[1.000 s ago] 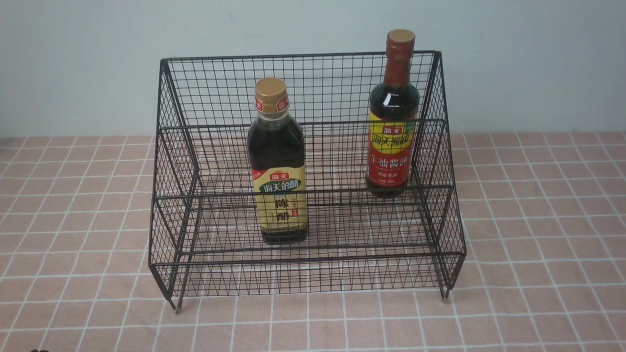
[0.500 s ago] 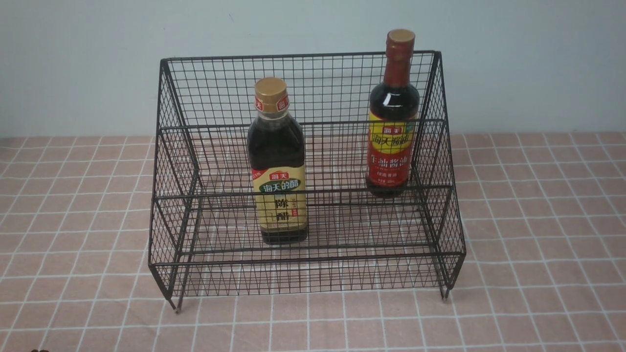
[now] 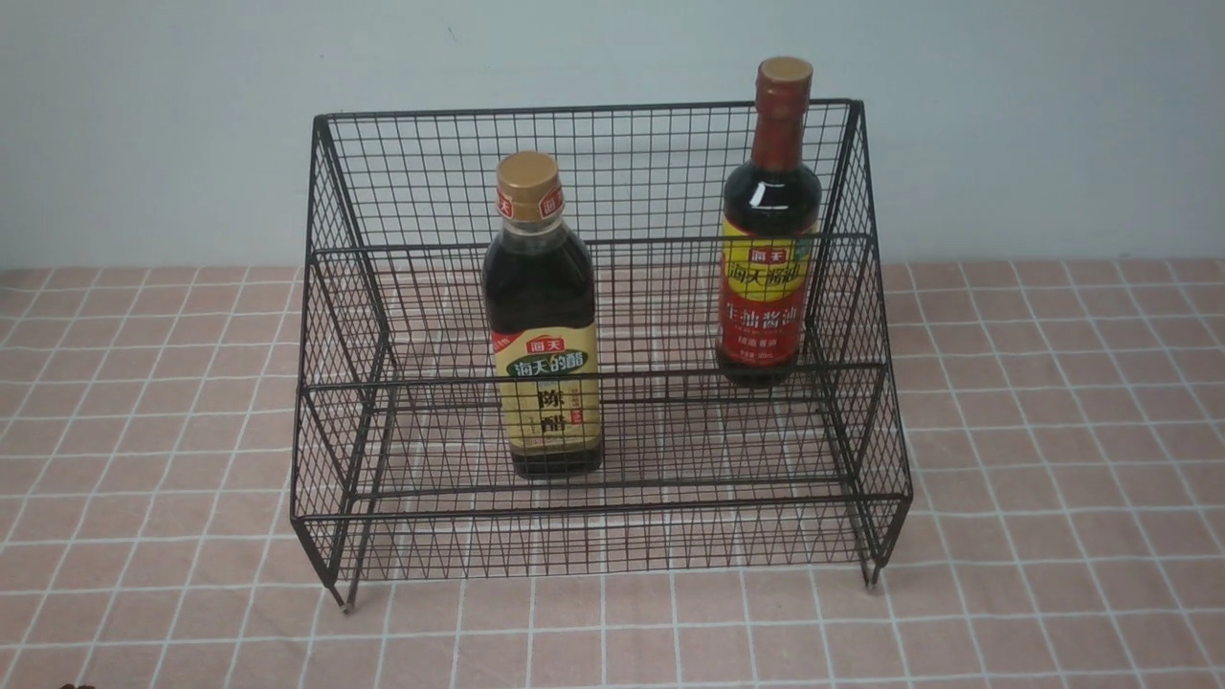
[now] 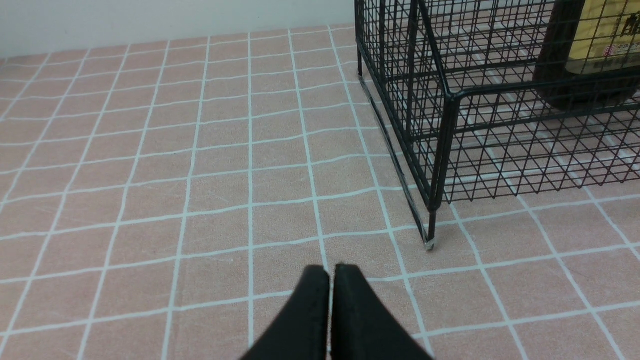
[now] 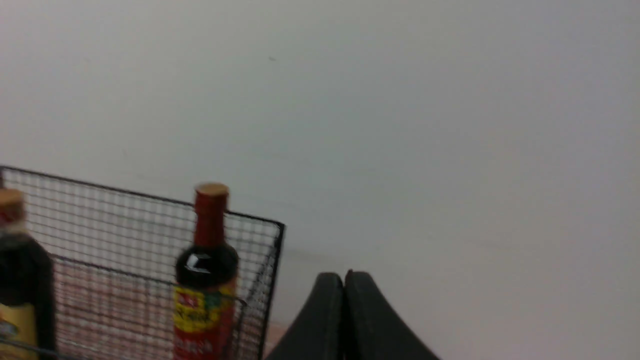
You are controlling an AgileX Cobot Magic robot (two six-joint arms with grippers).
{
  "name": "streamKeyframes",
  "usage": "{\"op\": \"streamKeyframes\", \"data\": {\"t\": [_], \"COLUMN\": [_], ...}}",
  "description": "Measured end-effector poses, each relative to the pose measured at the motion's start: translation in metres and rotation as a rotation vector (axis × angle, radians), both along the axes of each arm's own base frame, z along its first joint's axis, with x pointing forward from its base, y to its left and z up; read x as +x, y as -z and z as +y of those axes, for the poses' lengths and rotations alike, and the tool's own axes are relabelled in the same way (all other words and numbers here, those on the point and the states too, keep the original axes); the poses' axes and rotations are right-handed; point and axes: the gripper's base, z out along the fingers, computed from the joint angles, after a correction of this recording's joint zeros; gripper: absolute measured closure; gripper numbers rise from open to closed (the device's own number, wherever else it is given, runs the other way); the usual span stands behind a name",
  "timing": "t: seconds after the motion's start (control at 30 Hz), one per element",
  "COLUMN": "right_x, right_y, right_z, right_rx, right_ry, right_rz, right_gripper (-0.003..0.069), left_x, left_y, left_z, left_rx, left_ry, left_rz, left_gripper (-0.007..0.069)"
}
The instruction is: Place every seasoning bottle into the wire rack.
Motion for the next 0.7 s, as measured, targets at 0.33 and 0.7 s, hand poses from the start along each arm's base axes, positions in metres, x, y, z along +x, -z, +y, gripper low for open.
{"op": "streamKeyframes", "data": {"t": [0.33,0.7], "right_x": [-0.020,-0.021], "right_y": [0.146,0.201], "right_z": [-0.013,-0.013], "right_rx": [-0.145,0.030], "right_ry": [0.140,0.162], "right_rz": [0.155,0.221], "right_gripper": [0.0672,0.0672], "left_x": [0.000,0.000], "left_y": [0.000,0.000], "left_z": [0.000,0.000], "left_rx": [0.000,0.000], "left_ry": [0.000,0.000], "left_rz": [0.000,0.000], "left_gripper": [0.0631,0.0631]}}
